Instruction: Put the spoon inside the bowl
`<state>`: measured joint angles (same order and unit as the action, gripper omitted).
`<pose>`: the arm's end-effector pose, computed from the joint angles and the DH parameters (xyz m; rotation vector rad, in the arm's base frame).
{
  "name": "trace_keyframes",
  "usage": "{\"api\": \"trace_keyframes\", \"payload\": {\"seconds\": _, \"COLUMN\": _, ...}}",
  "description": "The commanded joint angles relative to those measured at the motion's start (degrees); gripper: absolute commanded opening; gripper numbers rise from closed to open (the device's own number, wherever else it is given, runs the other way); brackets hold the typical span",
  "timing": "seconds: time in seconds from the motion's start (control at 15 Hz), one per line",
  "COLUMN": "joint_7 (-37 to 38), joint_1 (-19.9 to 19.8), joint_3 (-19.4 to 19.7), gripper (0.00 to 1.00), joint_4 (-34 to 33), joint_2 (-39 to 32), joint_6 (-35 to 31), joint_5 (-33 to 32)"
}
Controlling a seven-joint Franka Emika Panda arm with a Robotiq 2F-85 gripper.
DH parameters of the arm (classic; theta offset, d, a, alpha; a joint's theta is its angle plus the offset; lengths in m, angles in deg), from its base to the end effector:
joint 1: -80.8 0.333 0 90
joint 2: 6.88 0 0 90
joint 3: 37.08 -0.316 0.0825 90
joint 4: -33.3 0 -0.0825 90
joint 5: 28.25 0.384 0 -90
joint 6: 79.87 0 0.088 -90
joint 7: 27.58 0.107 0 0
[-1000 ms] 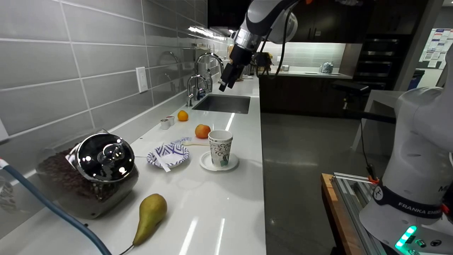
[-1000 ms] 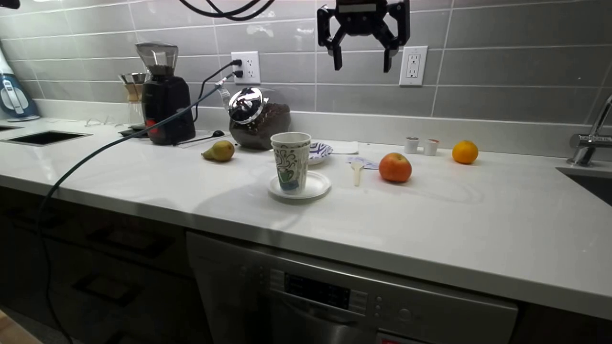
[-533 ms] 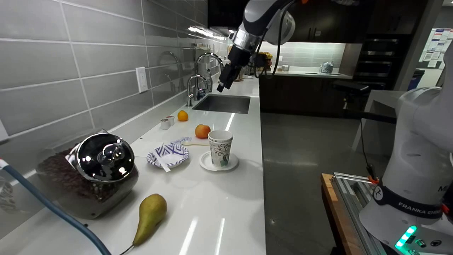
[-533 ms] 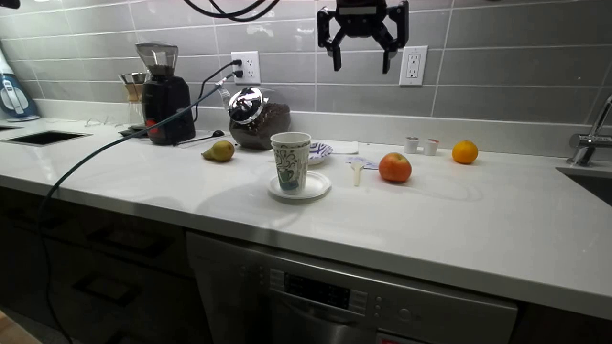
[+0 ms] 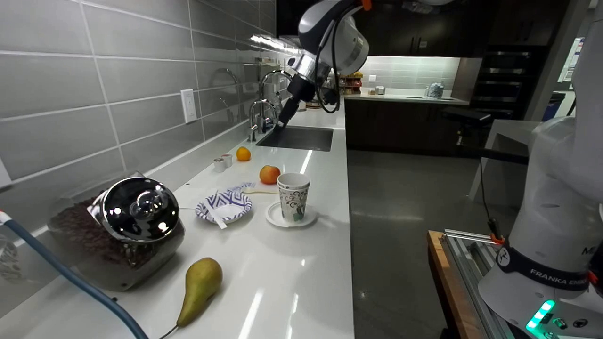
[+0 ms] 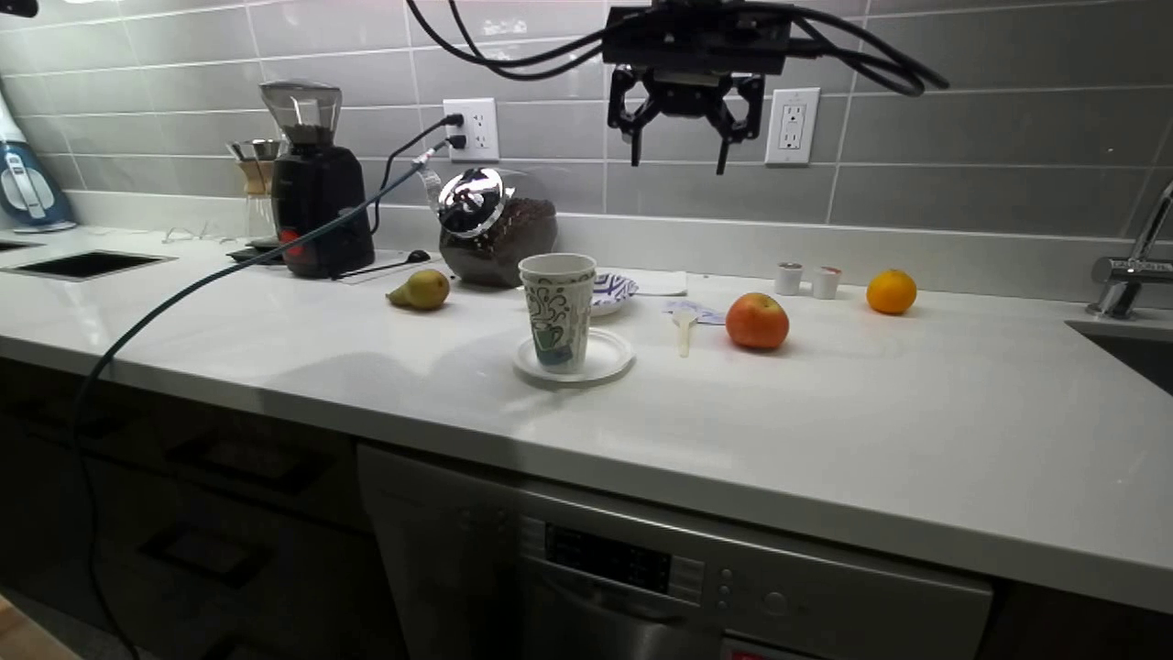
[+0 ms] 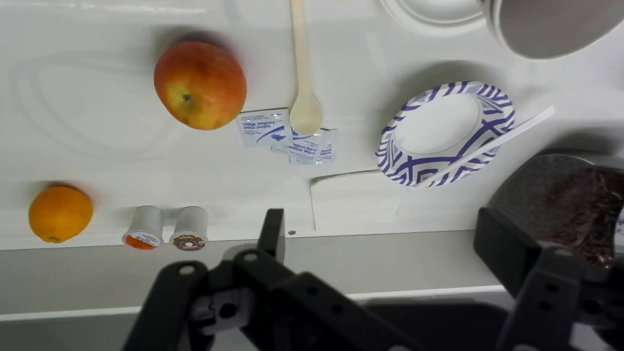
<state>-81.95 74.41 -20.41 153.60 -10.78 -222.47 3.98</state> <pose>0.5375 -0.2294 0.4224 -2.9369 -0.2274 -0.7385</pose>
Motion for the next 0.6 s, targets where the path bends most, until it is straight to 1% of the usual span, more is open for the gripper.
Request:
{"api": "trace_keyframes", "payload": {"seconds": 0.0, "joint_7": -7.04, "joint_1": -4.64, "joint_3": -3.92, "gripper": 1.00, "joint_4": -6.29, "joint_2": -7.71, "joint_6": 0.49, "joint_5": 5.89}}
{"api": "trace_keyframes", "payload": {"seconds": 0.13, "joint_7": -8.54, "joint_1": -6.76, "joint_3": -5.69, "gripper": 1.00, "joint_4": -8.39, "joint_2": -10.92, "joint_6": 0.57, "joint_5": 5.73}}
{"api": "trace_keyframes", "payload": {"seconds": 0.33, "joint_7": -7.41, "joint_1": -9.00, "joint_3": -7.94, "gripper": 1.00, "joint_4": -10.29, "joint_2": -14.56, "joint_6": 0.37, "joint_5": 3.68}}
{"api": "trace_keyframes", "payload": {"seconds": 0.53, "joint_7": -5.38, "joint_1": -10.13, "joint_3": -9.34, "gripper": 1.00, "joint_4": -11.70, "joint_2": -17.36, "joint_6": 0.36, "joint_5": 1.67}}
